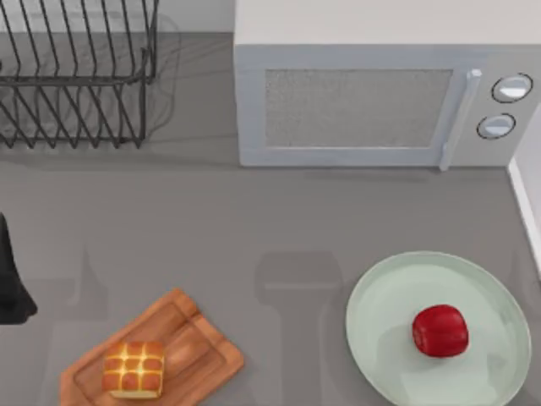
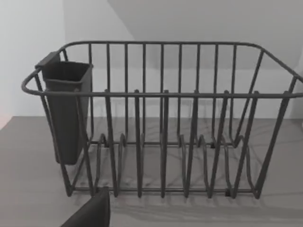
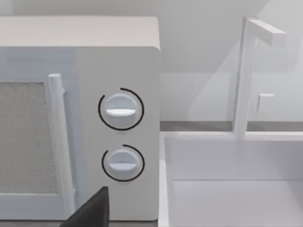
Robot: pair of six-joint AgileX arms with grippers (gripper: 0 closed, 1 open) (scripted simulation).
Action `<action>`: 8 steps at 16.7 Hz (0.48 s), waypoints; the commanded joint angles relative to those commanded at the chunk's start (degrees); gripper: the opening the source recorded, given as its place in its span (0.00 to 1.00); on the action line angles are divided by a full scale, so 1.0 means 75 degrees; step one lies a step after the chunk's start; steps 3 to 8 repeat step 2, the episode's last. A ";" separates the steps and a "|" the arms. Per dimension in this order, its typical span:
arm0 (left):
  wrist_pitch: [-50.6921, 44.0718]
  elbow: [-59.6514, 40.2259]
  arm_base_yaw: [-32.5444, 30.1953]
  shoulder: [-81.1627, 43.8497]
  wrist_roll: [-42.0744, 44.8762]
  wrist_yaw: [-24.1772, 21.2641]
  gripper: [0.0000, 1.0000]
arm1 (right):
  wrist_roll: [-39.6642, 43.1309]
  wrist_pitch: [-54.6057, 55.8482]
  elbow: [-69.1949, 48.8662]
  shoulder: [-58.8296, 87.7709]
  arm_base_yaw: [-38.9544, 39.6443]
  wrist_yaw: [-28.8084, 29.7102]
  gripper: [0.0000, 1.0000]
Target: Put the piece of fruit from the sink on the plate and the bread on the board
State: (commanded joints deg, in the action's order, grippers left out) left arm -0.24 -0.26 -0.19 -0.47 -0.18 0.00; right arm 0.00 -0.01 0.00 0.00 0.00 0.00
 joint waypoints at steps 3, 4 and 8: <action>0.0032 0.0035 0.0026 0.0063 0.0025 0.0000 1.00 | 0.0000 0.0000 0.0000 0.0000 0.0000 0.0000 1.00; 0.0032 0.0035 0.0026 0.0063 0.0025 0.0000 1.00 | 0.0000 0.0000 0.0000 0.0000 0.0000 0.0000 1.00; 0.0032 0.0035 0.0026 0.0063 0.0025 0.0000 1.00 | 0.0000 0.0000 0.0000 0.0000 0.0000 0.0000 1.00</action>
